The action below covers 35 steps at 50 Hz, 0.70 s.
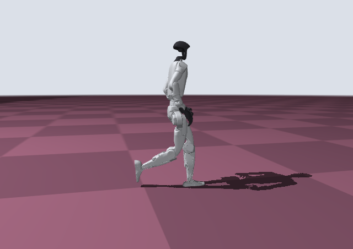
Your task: Walk run
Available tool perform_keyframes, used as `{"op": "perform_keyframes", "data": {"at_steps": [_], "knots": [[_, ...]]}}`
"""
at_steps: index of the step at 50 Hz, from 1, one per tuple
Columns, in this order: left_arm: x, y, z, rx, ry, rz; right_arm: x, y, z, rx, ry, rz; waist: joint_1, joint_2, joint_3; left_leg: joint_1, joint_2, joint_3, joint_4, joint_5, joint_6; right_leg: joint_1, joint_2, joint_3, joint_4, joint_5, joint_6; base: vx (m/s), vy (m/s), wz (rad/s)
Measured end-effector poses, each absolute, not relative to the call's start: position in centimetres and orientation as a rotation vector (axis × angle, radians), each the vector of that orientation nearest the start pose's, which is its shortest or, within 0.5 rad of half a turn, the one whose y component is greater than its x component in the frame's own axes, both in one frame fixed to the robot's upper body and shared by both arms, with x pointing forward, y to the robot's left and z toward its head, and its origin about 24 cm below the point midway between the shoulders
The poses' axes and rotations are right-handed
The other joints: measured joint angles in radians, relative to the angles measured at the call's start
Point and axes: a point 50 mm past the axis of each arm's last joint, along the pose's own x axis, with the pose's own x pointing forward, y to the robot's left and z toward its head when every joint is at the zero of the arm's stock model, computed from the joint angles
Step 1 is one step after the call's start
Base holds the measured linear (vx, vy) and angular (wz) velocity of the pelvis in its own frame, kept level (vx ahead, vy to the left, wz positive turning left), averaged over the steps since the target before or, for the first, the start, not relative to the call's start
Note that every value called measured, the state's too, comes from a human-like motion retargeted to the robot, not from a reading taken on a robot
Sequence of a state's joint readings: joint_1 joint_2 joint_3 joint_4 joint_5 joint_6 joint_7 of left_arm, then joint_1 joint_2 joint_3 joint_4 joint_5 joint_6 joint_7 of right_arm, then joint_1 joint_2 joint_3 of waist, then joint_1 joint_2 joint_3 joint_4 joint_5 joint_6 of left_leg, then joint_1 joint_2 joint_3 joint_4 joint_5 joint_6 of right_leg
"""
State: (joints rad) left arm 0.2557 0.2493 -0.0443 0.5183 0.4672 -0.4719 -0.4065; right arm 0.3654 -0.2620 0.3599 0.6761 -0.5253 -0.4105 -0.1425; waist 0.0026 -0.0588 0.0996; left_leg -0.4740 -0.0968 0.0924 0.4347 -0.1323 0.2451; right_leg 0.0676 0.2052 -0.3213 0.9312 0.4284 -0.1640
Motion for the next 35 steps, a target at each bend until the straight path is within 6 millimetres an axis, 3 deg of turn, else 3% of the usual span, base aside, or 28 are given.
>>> {"op": "perform_keyframes", "data": {"at_steps": [2, 4, 6, 7, 8, 11, 12, 14, 15, 18, 20, 21, 22, 23, 25, 27, 28, 30, 33, 35], "knots": [[12.1, 18.2, -10.0, 0.495, 0.541, -0.664, 5.5, -15.4, -13.1, -0.602, 0.677, 0.556, -0.08, 0.019, -0.025, 0.014, 0.001, -0.213, 0.182, -0.126, -0.113, -0.143, -0.06, -0.117, 0.241, -0.192, -0.088, 2.38, -0.49, 0.84], [11.4, 18.5, -10.8, 0.386, 0.575, -0.584, 5.4, -15.6, -13.2, -0.572, 0.745, 0.691, -0.203, 0.028, -0.081, 0.075, 0.047, -0.074, 0.238, -0.253, -0.091, -0.38, -0.119, -0.054, 0.357, -0.325, -0.073, 2.2, -0.47, 0.02], [9.9, 17.9, -11.4, 0.305, 0.606, -0.596, 5.0, -16.2, -13.0, -0.552, 0.769, 0.746, -0.276, 0.065, -0.143, 0.224, 0.019, -0.09, 0.143, -0.253, -0.112, -0.545, -0.145, -0.02, 0.262, -0.404, -0.037, 2.75, -0.58, 0.13], [9.0, 17.9, -11.7, 0.28, 0.628, -0.6, 4.9, -16.6, -12.7, -0.558, 0.759, 0.734, -0.311, 0.079, -0.168, 0.305, 0.016, -0.085, 0.08, -0.19, -0.14, -0.607, -0.154, 0.004, 0.172, -0.427, -0.009, 2.68, -0.6, 0.3], [8.3, 18.1, -11.9, 0.26, 0.647, -0.586, 5.1, -17.1, -12.2, -0.579, 0.721, 0.696, -0.341, 0.086, -0.189, 0.386, 0.017, -0.049, -0.006, -0.053, -0.194, -0.66, -0.162, 0.051, 0.06, -0.43, 0.029, 2.39, -0.51, 0.1], [7.0, 18.4, -12.4, 0.263, 0.683, -0.55, 7.1, -18.4, -10.2, -0.621, 0.531, 0.502, -0.427, 0.142, -0.223, 0.583, 0.03, -0.093, -0.198, 0.525, -0.409, -0.736, -0.182, 0.122, -0.345, -0.426, 0.151, 2.38, -0.45, 0.15], [6.7, 18.3, -12.6, 0.259, 0.696, -0.527, 7.7, -18.8, -9.4, -0.633, 0.459, 0.438, -0.451, 0.159, -0.221, 0.618, 0.032, -0.108, -0.184, 0.655, -0.474, -0.74, -0.195, 0.142, -0.475, -0.441, 0.198, 2.09, -0.07, 0.18], [6.6, 17.6, -12.9, 0.213, 0.707, -0.511, 8.8, -19.8, -8.1, -0.674, 0.332, 0.326, -0.485, 0.174, -0.197, 0.629, 0.062, 0.022, 0.04, 0.656, -0.507, -0.721, -0.245, 0.183, -0.659, -0.509, 0.302, 2.34, -0.12, -0.02], [6.6, 17.2, -12.9, 0.188, 0.704, -0.526, 9.3, -20.2, -7.7, -0.701, 0.289, 0.278, -0.493, 0.176, -0.191, 0.639, 0.073, 0.057, 0.132, 0.656, -0.507, -0.705, -0.257, 0.201, -0.74, -0.535, 0.343, 2.67, -0.61, -0.27], [6.9, 17.6, -12.8, 0.188, 0.718, -0.588, 9.5, -20.1, -8.0, -0.772, 0.274, 0.292, -0.537, 0.136, -0.173, 0.695, 0.059, -0.037, 0.257, 0.656, -0.503, -0.613, -0.259, 0.227, -0.789, -0.583, 0.272, 2.53, -0.91, 0.19], [7.6, 18.2, -12.4, 0.23, 0.713, -0.621, 10.0, -19.4, -8.3, -0.792, 0.284, 0.384, -0.56, 0.06, -0.184, 0.707, 0.056, 0.062, 0.339, 0.637, -0.41, -0.564, -0.303, 0.261, -0.689, -0.316, 0.126, 1.95, -0.69, -0.13], [6.7, 18.8, -12.5, 0.249, 0.745, -0.617, 9.1, -18.2, -9.0, -0.761, 0.328, 0.477, -0.51, 0.079, -0.193, 0.669, 0.045, 0.109, 0.417, 0.59, -0.375, -0.574, -0.166, 0.356, -0.556, -0.428, 0.033, 2.67, -0.89, -1.59], [6.2, 19.0, -12.6, 0.271, 0.765, -0.624, 8.5, -17.5, -9.6, -0.722, 0.374, 0.54, -0.465, 0.1, -0.194, 0.606, 0.049, 0.129, 0.518, 0.526, -0.339, -0.581, -0.103, 0.365, -0.449, -0.514, -0.032, 2.71, -0.73, -1.33], [6.6, 18.5, -12.8, 0.301, 0.763, -0.654, 8.9, -17.5, -10.1, -0.667, 0.424, 0.544, -0.427, 0.125, -0.179, 0.491, 0.086, 0.094, 0.667, 0.428, -0.299, -0.58, -0.189, 0.205, -0.395, -0.546, -0.039, 2.42, -0.35, -0.18], [7.7, 17.3, -13.0, 0.301, 0.736, -0.665, 9.1, -17.0, -11.0, -0.559, 0.512, 0.603, -0.324, 0.107, -0.197, 0.274, 0.142, 0.097, 0.79, 0.245, -0.259, -0.506, -0.112, 0.265, -0.359, -0.657, -0.066, 2.4, -0.3, -0.1], [7.8, 17.3, -12.8, 0.284, 0.716, -0.632, 8.4, -15.7, -11.6, -0.55, 0.55, 0.767, -0.249, 0.074, -0.24, 0.169, 0.126, 0.165, 0.624, 0.157, -0.242, -0.398, -0.083, 0.304, -0.426, -0.64, -0.089, 1.87, -0.35, -0.89], [7.9, 17.6, -12.6, 0.306, 0.699, -0.627, 8.3, -15.5, -11.6, -0.566, 0.552, 0.813, -0.226, 0.066, -0.246, 0.119, 0.114, 0.169, 0.521, 0.14, -0.227, -0.336, -0.06, 0.299, -0.481, -0.576, -0.093, 2.31, -0.24, -0.16], [8.5, 18.1, -12.0, 0.375, 0.648, -0.623, 8.6, -15.8, -11.4, -0.632, 0.527, 0.831, -0.166, 0.044, -0.242, 0.049, 0.083, 0.198, 0.278, 0.102, -0.183, -0.201, -0.081, 0.175, -0.607, -0.332, -0.072, 2.34, -0.2, 0.11], [9.0, 19.1, -11.4, 0.465, 0.602, -0.608, 9.1, -15.9, -11.1, -0.731, 0.46, 0.769, -0.08, 0.013, -0.214, 0.057, 0.022, 0.233, -0.141, 0.056, -0.161, -0.004, -0.081, 0.121, -0.713, 0.059, 0.046, 1.86, -0.29, -0.24], [9.2, 19.2, -11.4, 0.444, 0.585, -0.552, 8.8, -15.8, -11.1, -0.761, 0.434, 0.712, -0.052, -0.02, -0.172, 0.102, -0.033, 0.246, -0.341, 0.004, -0.219, 0.084, -0.151, 0.003, -0.579, 0.095, 0.132, 2.18, -0.28, 0.11]]}}
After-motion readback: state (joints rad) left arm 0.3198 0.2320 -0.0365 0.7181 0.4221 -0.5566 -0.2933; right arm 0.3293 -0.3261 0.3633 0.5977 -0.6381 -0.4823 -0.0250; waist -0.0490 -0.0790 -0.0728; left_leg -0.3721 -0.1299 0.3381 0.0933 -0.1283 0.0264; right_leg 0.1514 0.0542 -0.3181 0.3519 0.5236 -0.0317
